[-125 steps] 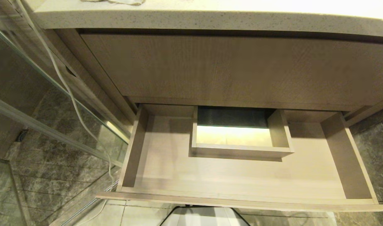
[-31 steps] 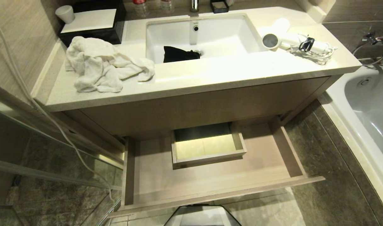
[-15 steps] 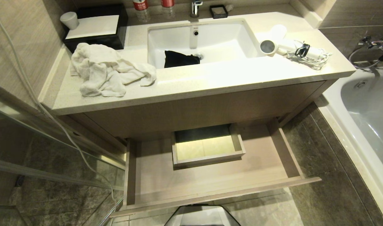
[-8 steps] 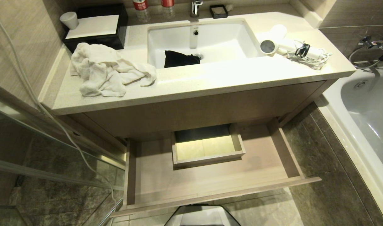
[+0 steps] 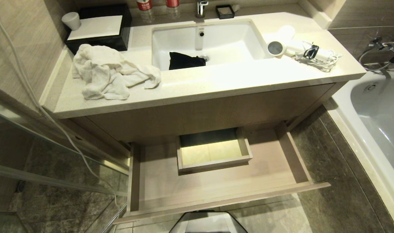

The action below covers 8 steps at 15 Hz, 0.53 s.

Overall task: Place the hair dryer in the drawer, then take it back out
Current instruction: Pick up the hairdryer

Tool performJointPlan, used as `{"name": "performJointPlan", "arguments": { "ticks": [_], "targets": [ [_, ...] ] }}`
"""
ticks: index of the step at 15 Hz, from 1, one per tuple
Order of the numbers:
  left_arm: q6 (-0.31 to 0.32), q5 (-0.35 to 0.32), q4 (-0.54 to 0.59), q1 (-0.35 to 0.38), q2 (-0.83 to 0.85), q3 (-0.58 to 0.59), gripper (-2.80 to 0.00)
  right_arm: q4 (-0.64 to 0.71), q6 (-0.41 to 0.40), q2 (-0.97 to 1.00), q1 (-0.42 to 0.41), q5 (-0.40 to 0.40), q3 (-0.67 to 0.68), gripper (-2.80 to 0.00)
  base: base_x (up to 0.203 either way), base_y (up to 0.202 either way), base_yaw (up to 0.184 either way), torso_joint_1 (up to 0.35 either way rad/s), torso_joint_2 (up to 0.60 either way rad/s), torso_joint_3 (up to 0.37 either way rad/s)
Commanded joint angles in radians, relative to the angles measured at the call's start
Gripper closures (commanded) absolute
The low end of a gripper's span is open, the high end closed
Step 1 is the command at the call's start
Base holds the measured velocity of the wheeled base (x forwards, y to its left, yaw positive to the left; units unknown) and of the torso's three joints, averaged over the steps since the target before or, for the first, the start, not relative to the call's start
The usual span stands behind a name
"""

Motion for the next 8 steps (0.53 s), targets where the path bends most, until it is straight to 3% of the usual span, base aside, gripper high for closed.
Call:
{"name": "performJointPlan", "arguments": {
  "ticks": [1, 8],
  "targets": [
    [0.0, 0.0, 0.0, 0.0, 0.0, 0.002, 0.0, 0.001, 0.001, -0.002, 0.0, 0.0, 0.0, 0.0, 0.0, 0.0, 0.0, 0.0, 0.0, 0.0],
    [0.0, 0.0, 0.0, 0.0, 0.0, 0.002, 0.0, 0.001, 0.0, -0.002, 0.0, 0.0, 0.0, 0.0, 0.0, 0.0, 0.0, 0.0, 0.0, 0.0]
  ]
}}
